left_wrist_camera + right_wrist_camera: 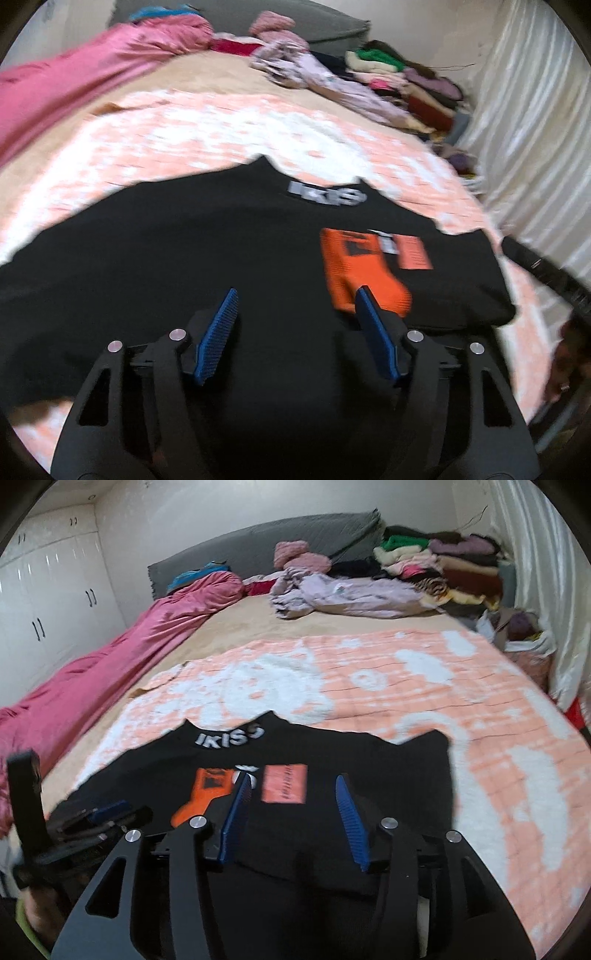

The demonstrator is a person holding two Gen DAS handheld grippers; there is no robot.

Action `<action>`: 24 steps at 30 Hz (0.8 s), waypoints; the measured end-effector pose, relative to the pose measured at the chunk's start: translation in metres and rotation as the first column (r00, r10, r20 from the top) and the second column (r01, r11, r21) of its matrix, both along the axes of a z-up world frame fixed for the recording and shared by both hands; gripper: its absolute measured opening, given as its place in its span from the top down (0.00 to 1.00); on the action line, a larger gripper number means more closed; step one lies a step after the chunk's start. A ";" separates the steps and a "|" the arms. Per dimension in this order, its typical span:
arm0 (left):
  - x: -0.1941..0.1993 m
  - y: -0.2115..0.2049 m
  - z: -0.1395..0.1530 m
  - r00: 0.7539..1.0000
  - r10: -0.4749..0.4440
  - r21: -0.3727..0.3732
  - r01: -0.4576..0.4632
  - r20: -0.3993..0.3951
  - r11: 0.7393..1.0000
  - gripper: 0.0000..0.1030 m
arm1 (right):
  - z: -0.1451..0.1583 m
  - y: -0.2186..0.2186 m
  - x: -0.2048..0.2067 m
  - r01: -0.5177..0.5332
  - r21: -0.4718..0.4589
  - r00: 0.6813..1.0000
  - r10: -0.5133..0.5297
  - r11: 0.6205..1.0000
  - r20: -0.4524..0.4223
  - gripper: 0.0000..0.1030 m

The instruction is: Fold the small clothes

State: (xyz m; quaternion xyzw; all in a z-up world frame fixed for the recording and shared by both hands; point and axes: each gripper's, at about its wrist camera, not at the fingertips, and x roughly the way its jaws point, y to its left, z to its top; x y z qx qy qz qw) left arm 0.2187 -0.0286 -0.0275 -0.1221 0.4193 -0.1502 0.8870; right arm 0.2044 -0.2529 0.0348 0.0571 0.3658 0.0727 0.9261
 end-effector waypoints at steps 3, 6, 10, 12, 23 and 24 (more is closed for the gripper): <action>0.004 -0.013 -0.006 0.996 -0.072 -0.130 0.065 -0.050 0.989 0.49 | -0.002 -0.013 -0.016 0.026 -0.018 1.000 -0.026 1.000 0.012 0.53; 0.011 -0.027 -0.013 0.991 -0.095 -0.144 0.081 -0.091 0.986 0.53 | -0.007 -0.024 -0.026 0.055 -0.040 0.998 -0.054 0.998 0.024 0.53; 0.020 -0.044 -0.026 0.980 -0.114 -0.191 0.082 -0.163 0.978 0.67 | -0.014 -0.040 -0.034 0.089 -0.036 0.996 -0.088 0.995 0.021 0.53; 0.023 -0.051 -0.031 0.978 -0.116 -0.203 0.080 -0.171 0.976 0.78 | -0.017 -0.048 -0.038 0.114 -0.014 0.993 -0.114 0.993 0.024 0.53; 0.000 -0.026 0.014 0.996 -0.048 -0.076 0.054 0.078 0.996 0.96 | -0.028 -0.049 -0.040 0.126 -0.001 0.992 -0.126 0.992 0.004 0.53; -0.003 -0.017 0.021 0.995 -0.021 -0.051 0.026 0.102 0.998 0.96 | -0.028 -0.047 -0.040 0.121 -0.004 0.993 -0.121 0.993 0.005 0.53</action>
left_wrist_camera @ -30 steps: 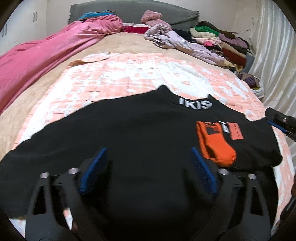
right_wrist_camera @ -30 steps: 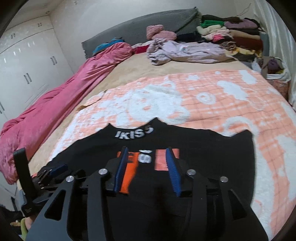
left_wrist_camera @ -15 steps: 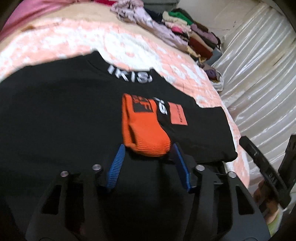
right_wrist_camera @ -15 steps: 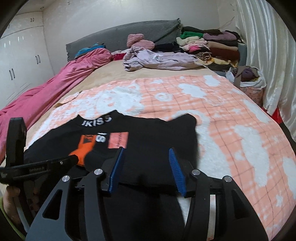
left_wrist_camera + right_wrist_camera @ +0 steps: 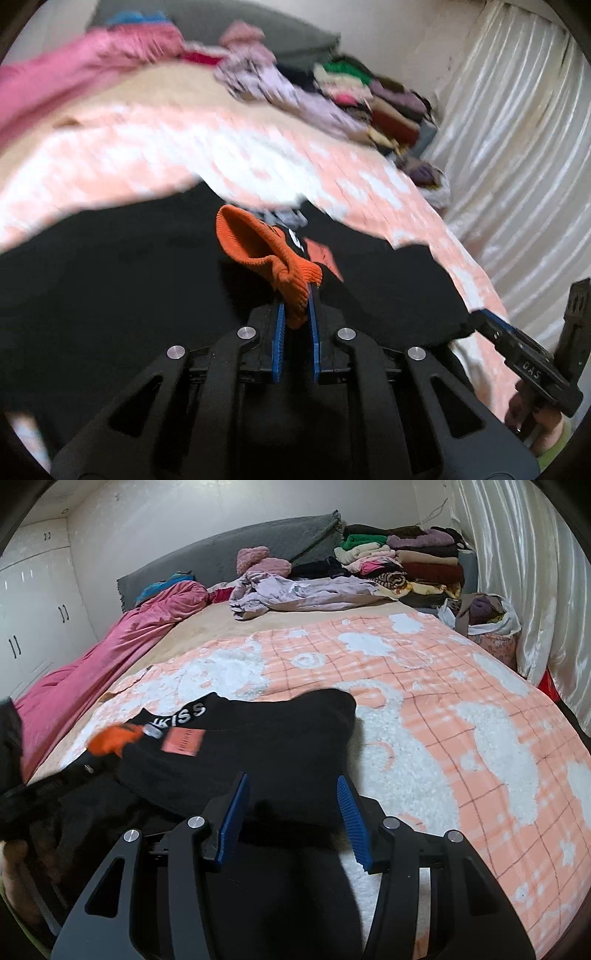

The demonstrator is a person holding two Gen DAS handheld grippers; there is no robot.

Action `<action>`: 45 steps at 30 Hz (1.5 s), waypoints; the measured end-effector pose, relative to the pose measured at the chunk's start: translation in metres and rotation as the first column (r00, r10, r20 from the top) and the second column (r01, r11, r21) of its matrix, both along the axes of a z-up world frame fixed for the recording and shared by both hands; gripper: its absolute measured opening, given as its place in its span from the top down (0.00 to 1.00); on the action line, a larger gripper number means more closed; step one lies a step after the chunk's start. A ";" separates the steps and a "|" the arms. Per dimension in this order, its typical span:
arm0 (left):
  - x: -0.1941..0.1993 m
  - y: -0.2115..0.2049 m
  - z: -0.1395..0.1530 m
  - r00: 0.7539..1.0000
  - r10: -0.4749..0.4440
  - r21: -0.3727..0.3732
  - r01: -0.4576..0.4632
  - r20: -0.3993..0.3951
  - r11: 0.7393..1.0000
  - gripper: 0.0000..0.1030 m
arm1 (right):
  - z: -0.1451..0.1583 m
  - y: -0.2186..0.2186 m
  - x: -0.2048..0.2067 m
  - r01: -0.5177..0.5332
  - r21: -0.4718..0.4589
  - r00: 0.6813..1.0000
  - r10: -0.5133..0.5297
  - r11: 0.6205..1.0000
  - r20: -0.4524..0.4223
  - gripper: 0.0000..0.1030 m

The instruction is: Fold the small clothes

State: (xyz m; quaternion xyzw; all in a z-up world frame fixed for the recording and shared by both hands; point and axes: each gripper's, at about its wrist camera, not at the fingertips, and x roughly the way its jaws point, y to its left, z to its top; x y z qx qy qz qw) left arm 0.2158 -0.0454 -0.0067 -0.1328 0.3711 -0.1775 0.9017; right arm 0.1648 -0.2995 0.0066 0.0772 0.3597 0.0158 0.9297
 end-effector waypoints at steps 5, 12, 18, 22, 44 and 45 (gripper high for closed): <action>-0.009 0.043 0.000 0.993 0.120 0.061 -0.119 -0.014 0.991 0.96 | 0.000 0.016 0.005 -0.030 -0.005 0.999 0.030 1.000 -0.011 0.53; -0.007 0.061 -0.020 0.985 0.133 0.054 -0.128 -0.107 0.990 0.95 | 0.001 0.033 0.007 -0.052 -0.032 0.999 0.052 0.998 -0.011 0.53; -0.009 0.058 -0.024 0.984 0.131 0.097 -0.119 -0.125 0.988 0.94 | 0.000 0.038 0.013 -0.057 -0.068 0.998 0.056 0.996 -0.023 0.53; -0.010 0.062 -0.021 0.983 0.127 0.099 -0.115 -0.130 0.988 0.91 | 0.001 0.046 0.020 -0.074 -0.087 0.997 0.072 0.994 -0.022 0.53; -0.034 0.082 0.027 0.982 0.187 0.034 -0.188 0.036 0.982 0.90 | 0.005 0.068 0.032 -0.113 -0.114 0.994 0.111 0.987 -0.019 0.53; -0.034 0.079 0.030 0.982 0.180 0.041 -0.182 0.050 0.982 0.90 | 0.005 0.070 0.033 -0.116 -0.117 0.993 0.115 0.986 -0.016 0.52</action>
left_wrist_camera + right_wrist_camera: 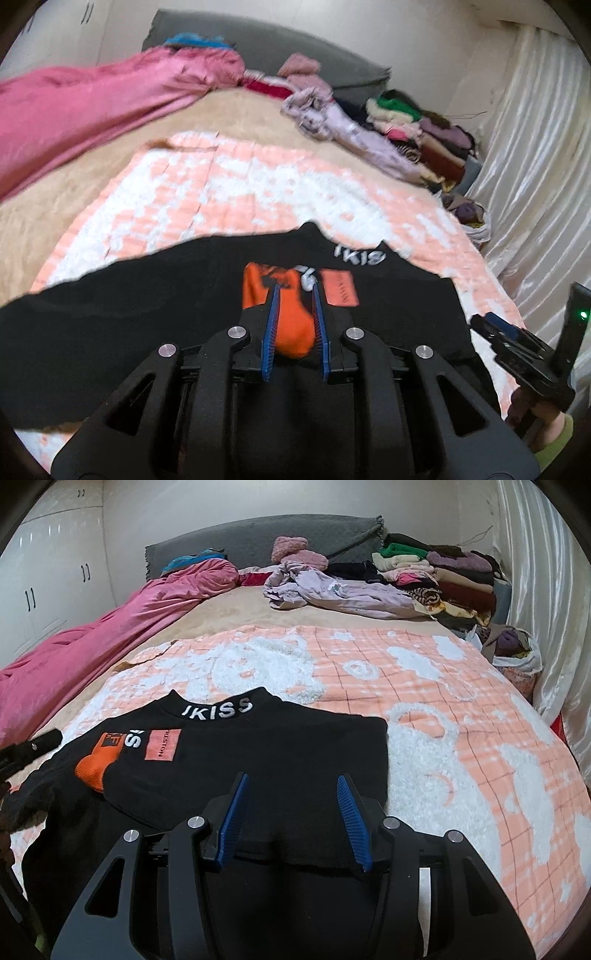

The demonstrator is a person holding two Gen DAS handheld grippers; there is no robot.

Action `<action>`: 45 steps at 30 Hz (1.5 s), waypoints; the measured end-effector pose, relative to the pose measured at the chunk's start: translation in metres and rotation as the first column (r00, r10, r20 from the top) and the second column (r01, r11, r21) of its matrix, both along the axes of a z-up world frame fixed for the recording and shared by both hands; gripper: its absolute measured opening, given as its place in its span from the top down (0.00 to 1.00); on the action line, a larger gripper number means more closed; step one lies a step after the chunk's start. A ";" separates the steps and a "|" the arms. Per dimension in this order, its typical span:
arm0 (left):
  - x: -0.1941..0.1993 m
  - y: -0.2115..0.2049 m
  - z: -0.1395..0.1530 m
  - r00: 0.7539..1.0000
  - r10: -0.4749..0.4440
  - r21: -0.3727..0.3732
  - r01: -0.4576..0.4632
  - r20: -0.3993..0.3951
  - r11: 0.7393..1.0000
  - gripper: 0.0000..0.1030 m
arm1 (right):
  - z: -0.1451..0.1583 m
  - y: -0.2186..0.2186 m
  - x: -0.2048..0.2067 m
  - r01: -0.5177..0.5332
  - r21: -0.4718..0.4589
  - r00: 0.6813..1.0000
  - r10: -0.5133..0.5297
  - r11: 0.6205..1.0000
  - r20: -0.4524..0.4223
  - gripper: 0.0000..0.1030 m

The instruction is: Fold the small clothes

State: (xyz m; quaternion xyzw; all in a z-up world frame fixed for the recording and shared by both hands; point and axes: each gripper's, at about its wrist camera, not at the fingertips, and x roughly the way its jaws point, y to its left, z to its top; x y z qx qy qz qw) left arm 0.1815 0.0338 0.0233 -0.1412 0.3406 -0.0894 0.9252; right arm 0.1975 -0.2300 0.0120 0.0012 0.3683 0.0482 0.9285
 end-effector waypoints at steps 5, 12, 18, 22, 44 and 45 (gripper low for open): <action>0.018 -0.021 -0.019 0.998 -0.031 0.075 0.035 -0.054 0.997 0.82 | 0.001 0.009 0.007 -0.022 0.002 1.000 0.022 1.000 0.000 0.50; 0.038 -0.037 -0.061 0.979 -0.059 0.159 0.091 -0.194 0.983 0.80 | -0.022 0.016 0.018 -0.032 -0.018 0.997 0.030 0.999 -0.077 0.47; 0.037 -0.022 -0.069 0.973 -0.061 0.082 0.081 -0.221 0.993 0.78 | -0.059 0.006 0.025 0.002 -0.018 0.981 -0.005 1.000 -0.194 0.47; 0.032 -0.022 -0.065 0.976 -0.054 0.081 0.073 -0.213 0.994 0.76 | -0.057 0.006 0.022 0.009 -0.011 0.983 -0.011 1.000 -0.183 0.47; 0.006 0.009 -0.015 0.992 0.104 0.153 -0.093 -0.067 0.984 0.19 | -0.011 -0.006 -0.009 0.042 0.074 0.998 -0.039 0.996 -0.041 0.12; 0.003 0.012 -0.013 0.991 0.118 0.162 -0.108 -0.055 0.981 0.18 | -0.009 -0.005 -0.011 0.036 0.076 0.999 -0.033 0.996 -0.039 0.12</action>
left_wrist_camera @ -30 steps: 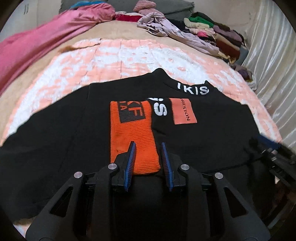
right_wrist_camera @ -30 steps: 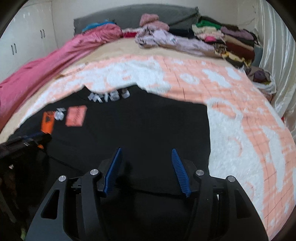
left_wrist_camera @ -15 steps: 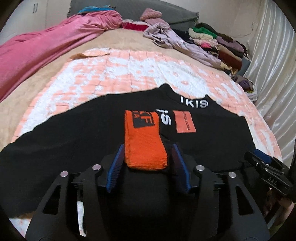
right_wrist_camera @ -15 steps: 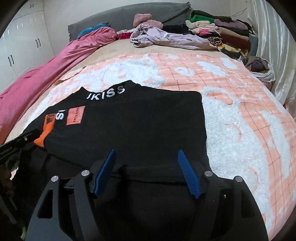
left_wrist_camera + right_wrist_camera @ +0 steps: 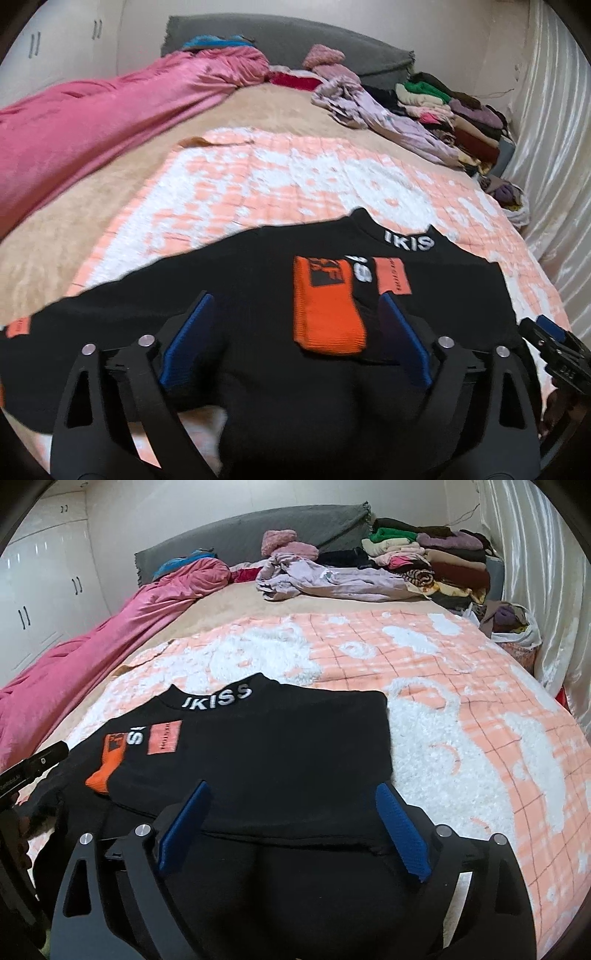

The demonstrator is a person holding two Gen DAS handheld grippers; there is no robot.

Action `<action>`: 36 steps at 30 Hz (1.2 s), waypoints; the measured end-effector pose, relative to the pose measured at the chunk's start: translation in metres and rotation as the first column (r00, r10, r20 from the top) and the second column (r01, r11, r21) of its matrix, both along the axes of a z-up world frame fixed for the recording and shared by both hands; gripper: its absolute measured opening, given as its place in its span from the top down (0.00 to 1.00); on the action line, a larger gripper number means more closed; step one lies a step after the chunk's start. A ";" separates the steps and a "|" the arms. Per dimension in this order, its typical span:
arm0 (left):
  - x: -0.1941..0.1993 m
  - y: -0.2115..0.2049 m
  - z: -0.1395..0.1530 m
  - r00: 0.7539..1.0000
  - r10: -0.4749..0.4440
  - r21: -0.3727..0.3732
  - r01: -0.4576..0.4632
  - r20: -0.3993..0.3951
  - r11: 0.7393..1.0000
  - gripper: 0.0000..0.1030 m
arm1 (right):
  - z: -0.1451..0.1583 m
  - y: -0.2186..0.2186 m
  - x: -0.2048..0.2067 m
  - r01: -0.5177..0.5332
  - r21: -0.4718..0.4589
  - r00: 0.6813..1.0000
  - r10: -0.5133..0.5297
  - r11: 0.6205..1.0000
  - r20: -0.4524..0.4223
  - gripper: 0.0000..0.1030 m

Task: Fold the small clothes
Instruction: 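Move the left tool to the orange cuff of the other sleeve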

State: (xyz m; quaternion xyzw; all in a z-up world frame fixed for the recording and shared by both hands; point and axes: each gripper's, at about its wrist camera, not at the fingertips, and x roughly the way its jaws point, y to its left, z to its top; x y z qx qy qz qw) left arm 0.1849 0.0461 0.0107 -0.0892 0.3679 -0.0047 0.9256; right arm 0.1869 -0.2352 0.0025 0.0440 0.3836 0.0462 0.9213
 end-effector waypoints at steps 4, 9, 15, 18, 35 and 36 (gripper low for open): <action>-0.008 0.013 0.009 0.999 0.036 0.005 -0.036 0.033 0.999 0.14 | 0.005 0.007 -0.004 -0.019 -0.011 1.000 0.019 1.000 0.018 0.09; -0.019 0.026 0.017 0.996 0.064 -0.010 -0.064 0.062 0.998 0.13 | 0.011 0.018 -0.007 -0.046 -0.012 0.999 0.046 0.999 0.028 0.09; -0.038 0.036 0.018 0.985 0.141 0.076 -0.149 0.104 0.986 0.09 | 0.017 0.029 -0.009 -0.079 -0.008 0.996 0.079 0.997 0.028 0.09; -0.046 0.042 0.016 0.982 0.157 0.077 -0.165 0.110 0.983 0.09 | 0.023 0.035 -0.011 -0.095 -0.005 0.995 0.095 0.995 0.037 0.09; -0.088 0.088 0.013 0.957 0.270 0.073 -0.278 0.103 0.958 0.09 | 0.035 0.074 -0.032 -0.196 0.015 0.980 0.195 0.980 0.039 0.09; -0.091 0.093 0.013 0.954 0.282 0.067 -0.290 0.101 0.955 0.09 | 0.035 0.078 -0.034 -0.207 0.014 0.978 0.207 0.978 0.037 0.09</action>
